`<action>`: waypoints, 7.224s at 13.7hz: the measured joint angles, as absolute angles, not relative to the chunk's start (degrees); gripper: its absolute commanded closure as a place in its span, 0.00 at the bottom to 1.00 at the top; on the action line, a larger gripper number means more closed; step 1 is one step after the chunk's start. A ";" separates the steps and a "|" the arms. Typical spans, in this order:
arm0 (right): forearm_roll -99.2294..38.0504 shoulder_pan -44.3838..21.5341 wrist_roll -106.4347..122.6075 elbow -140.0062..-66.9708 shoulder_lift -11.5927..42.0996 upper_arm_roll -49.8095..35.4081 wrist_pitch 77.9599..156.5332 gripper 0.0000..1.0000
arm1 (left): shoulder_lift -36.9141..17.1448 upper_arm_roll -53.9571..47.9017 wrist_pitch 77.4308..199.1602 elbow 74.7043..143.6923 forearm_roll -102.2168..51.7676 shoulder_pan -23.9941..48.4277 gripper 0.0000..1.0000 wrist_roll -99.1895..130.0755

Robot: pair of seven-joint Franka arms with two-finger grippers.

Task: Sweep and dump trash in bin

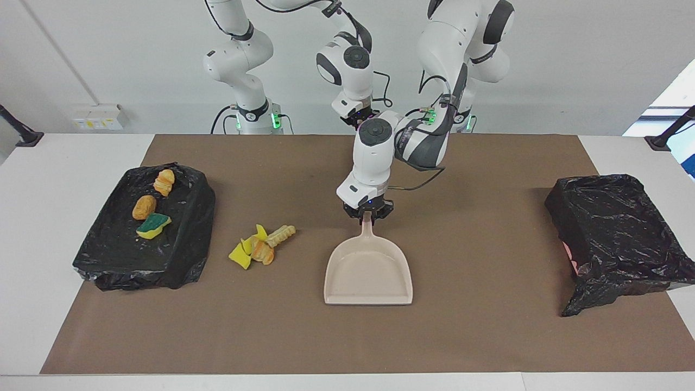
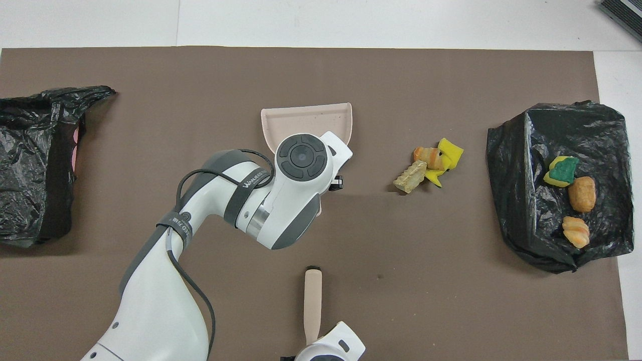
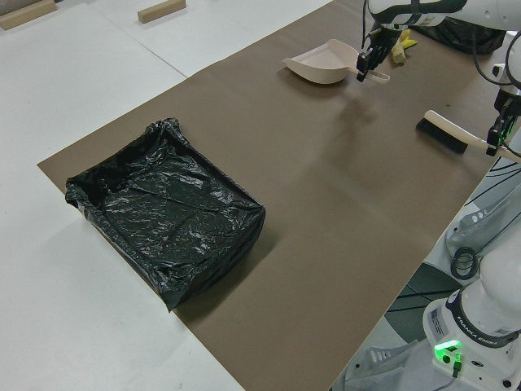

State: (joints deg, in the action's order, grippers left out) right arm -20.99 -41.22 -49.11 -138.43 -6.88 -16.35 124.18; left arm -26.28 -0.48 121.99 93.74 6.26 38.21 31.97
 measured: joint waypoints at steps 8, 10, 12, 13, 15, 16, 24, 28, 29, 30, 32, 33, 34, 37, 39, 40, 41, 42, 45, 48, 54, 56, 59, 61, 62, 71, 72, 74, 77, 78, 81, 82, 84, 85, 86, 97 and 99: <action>-14.68 -18.70 -31.33 -134.60 -22.04 -15.59 99.56 1.00 | -23.47 0.08 116.12 93.26 3.83 33.39 1.00 -7.03; -11.23 -10.32 -23.10 -131.77 -22.19 -15.49 97.11 1.00 | -22.47 0.09 113.14 93.28 3.25 32.10 1.00 -16.69; -6.23 -3.51 -14.30 -130.78 -20.81 -15.40 97.91 1.00 | -21.96 0.10 111.87 93.67 3.22 31.87 1.00 -27.04; -2.68 -1.15 -10.66 -130.69 -19.53 -15.38 99.17 1.00 | -21.74 0.11 111.74 94.27 3.21 31.84 1.00 -31.33; 5.45 1.12 -7.47 -130.69 -15.58 -15.37 103.69 1.00 | -21.11 0.05 111.77 96.17 3.21 31.84 1.00 -36.74; 8.76 1.39 -7.38 -130.59 -13.23 -15.37 106.23 1.00 | -20.76 -0.04 111.88 97.13 3.21 31.87 1.00 -38.23; 20.86 9.19 -5.87 -125.69 1.15 -15.41 118.80 1.00 | -16.73 -0.67 119.78 105.70 3.29 35.69 1.00 -39.71; 21.18 9.08 -7.73 -123.99 4.86 -16.14 120.03 1.00 | -15.40 -0.45 120.67 107.88 3.29 35.70 1.00 -39.71; 21.16 8.88 -8.14 -123.99 5.09 -16.38 119.59 1.00 | -15.23 -0.44 120.67 108.09 3.29 35.70 1.00 -39.71; 20.64 8.54 -8.44 -124.06 5.14 -16.58 119.11 1.00 | -15.10 -0.44 120.67 108.38 3.29 35.70 1.00 -39.71; 17.19 7.76 -8.63 -124.44 5.19 -16.76 118.47 1.00 | -14.89 -0.43 120.67 108.91 3.29 35.70 1.00 -39.71; 14.79 7.14 -8.63 -124.62 5.23 -16.78 117.87 1.00 | -14.73 -0.42 120.66 109.20 3.29 35.70 1.00 -39.71; 12.46 6.18 -8.63 -124.73 5.28 -16.82 117.23 1.00 | -14.53 -0.41 120.63 109.46 3.29 35.70 1.00 -39.71; 6.25 2.78 -8.93 -124.96 5.32 -16.88 116.46 1.00 | -13.85 -0.41 120.61 110.36 3.29 35.70 1.00 -39.71; 1.88 0.86 -9.44 -125.09 5.54 -16.89 116.42 1.00 | -13.60 -0.37 120.61 110.87 3.29 35.70 1.00 -39.71; -1.39 -0.17 -9.81 -125.09 5.79 -16.88 116.42 1.00 | -13.58 -0.35 120.61 110.95 3.29 35.69 1.00 -39.71; -5.32 -1.47 -10.14 -125.08 6.03 -16.88 116.53 1.00 | -13.57 -0.35 120.61 110.99 3.29 35.69 1.00 -39.71; -9.10 -3.22 -10.57 -124.99 6.14 -16.91 116.83 1.00 | -13.56 -0.34 120.62 111.00 3.29 35.69 1.00 -39.71; -16.33 -7.42 -11.47 -124.80 6.32 -16.99 118.16 1.00 | -13.52 -0.34 120.63 111.00 3.29 35.67 1.00 -39.71; -21.58 -9.59 -11.49 -123.99 6.47 -17.00 118.26 1.00 | -13.52 -0.32 120.63 111.06 3.29 35.60 1.00 -39.74; -13.66 -8.09 -10.08 -119.06 3.01 -16.10 112.35 1.00 | -13.51 -0.31 120.64 111.11 3.29 35.55 1.00 -39.79; -5.03 -6.86 -8.48 -116.90 3.81 -16.04 112.45 1.00 | -13.51 -0.29 120.64 111.12 3.29 35.52 1.00 -39.82; 3.46 -5.66 -4.78 -110.99 10.04 -15.99 112.45 1.00 | -13.51 -0.26 120.63 111.17 3.29 35.47 1.00 -39.85; 5.69 -6.28 -4.04 -108.19 15.15 -16.27 112.54 1.00 | -13.51 -0.24 120.63 111.21 3.29 35.45 1.00 -39.86; 5.82 -7.23 -4.03 -107.80 16.76 -16.35 112.58 1.00 | -13.50 -0.24 120.63 111.24 3.29 35.44 1.00 -39.86; -8.44 -10.42 -4.54 -107.23 16.39 -17.64 105.47 1.00 | -13.48 -0.21 120.63 111.33 3.29 35.30 1.00 -40.10; -8.72 -10.42 -5.10 -107.19 16.34 -17.64 105.47 1.00 | -13.48 -0.21 120.63 111.33 3.29 35.08 1.00 -40.60; -8.72 -10.34 -6.55 -106.95 15.59 -17.51 105.42 1.00 | -13.47 0.00 120.66 111.32 3.29 34.67 1.00 -43.21; -8.71 -10.07 -10.13 -106.91 12.12 -17.26 103.03 1.00 | -13.47 0.08 120.68 111.32 3.29 33.28 1.00 -47.83; -8.70 -10.08 -12.08 -107.00 10.82 -17.25 102.32 1.00 | -13.45 0.09 120.69 111.32 3.29 32.85 1.00 -49.24; -8.69 -10.18 -19.95 -107.35 6.53 -17.44 97.72 1.00 | -13.09 0.20 120.69 111.30 3.29 31.05 1.00 -53.32; -8.69 -10.39 -22.69 -107.57 5.11 -17.59 96.59 1.00 | -12.68 0.36 120.67 111.30 3.30 30.47 1.00 -54.31; -8.79 -12.34 -26.86 -108.86 2.89 -17.76 96.00 1.00 | -11.53 0.63 120.65 111.29 3.33 28.86 1.00 -55.83; -9.58 -13.67 -28.09 -110.12 1.90 -17.89 96.01 1.00 | -10.58 0.78 120.57 111.29 3.36 27.73 1.00 -57.23; -11.71 -14.49 -28.31 -111.45 1.10 -17.99 96.16 1.00 | -9.60 0.85 120.28 111.28 3.37 26.28 1.00 -59.10; -20.26 -27.41 -36.46 -131.01 -6.21 -18.20 112.61 1.00 | -2.79 1.58 105.76 102.84 0.66 -5.07 1.00 -85.63; -20.30 -27.68 -36.46 -132.51 -6.01 -18.17 115.08 1.00 | -4.90 1.60 104.48 98.42 0.57 -10.36 1.00 -90.61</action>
